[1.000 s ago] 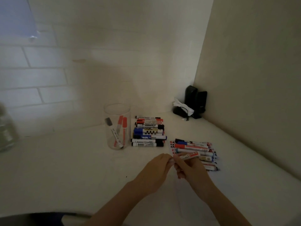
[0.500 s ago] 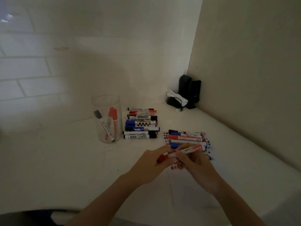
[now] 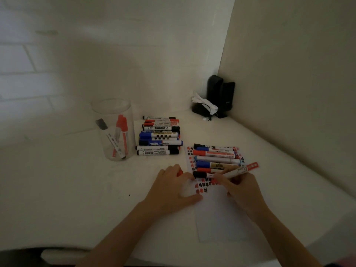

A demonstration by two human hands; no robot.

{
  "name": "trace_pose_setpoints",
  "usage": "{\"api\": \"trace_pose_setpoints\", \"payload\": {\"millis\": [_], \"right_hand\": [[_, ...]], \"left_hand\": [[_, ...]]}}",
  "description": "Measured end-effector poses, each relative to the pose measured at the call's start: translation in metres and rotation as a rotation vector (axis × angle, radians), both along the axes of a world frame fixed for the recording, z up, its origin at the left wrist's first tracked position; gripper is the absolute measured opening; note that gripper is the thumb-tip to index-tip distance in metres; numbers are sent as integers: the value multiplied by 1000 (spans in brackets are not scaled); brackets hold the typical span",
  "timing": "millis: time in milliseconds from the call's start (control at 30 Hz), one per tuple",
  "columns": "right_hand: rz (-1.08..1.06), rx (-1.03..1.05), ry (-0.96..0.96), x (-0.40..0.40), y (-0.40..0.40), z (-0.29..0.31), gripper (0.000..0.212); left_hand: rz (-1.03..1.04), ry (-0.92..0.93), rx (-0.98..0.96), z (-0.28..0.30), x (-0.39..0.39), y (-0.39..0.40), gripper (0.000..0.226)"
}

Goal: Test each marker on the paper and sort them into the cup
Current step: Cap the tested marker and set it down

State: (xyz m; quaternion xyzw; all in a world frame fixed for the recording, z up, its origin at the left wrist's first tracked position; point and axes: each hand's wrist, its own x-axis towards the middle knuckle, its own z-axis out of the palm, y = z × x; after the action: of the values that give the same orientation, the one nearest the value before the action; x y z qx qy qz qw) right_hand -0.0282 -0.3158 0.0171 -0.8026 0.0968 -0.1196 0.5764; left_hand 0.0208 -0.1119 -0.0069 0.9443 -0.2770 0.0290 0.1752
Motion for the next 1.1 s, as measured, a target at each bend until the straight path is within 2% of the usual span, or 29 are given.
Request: {"api": "trace_pose_setpoints", "payload": {"millis": [133,233,333,433,767,967,1100], "right_hand": [[-70,-173,-36,0,0,-19,4],[-86,-228,-30,-2,-3,-25,21],[-97,-273,-11,-1,-3,-25,17],[-81,-285,-17,-2,-1,-23,7],[-44,-313,-44,-3,0,-24,5],[-20,-329,-57,-3,2,-24,8],[-53,-325,-81,-4,2,-24,19]], "left_hand": [[9,-3,10,-2,-1,0,62],[13,-17,-23,-4,0,1,61],[8,-55,-52,-9,2,3,64],[16,-51,-60,-11,3,2,60],[22,-65,-76,-13,4,1,62],[35,-37,-55,-10,3,0,57],[27,-44,-75,-13,4,1,58]]}}
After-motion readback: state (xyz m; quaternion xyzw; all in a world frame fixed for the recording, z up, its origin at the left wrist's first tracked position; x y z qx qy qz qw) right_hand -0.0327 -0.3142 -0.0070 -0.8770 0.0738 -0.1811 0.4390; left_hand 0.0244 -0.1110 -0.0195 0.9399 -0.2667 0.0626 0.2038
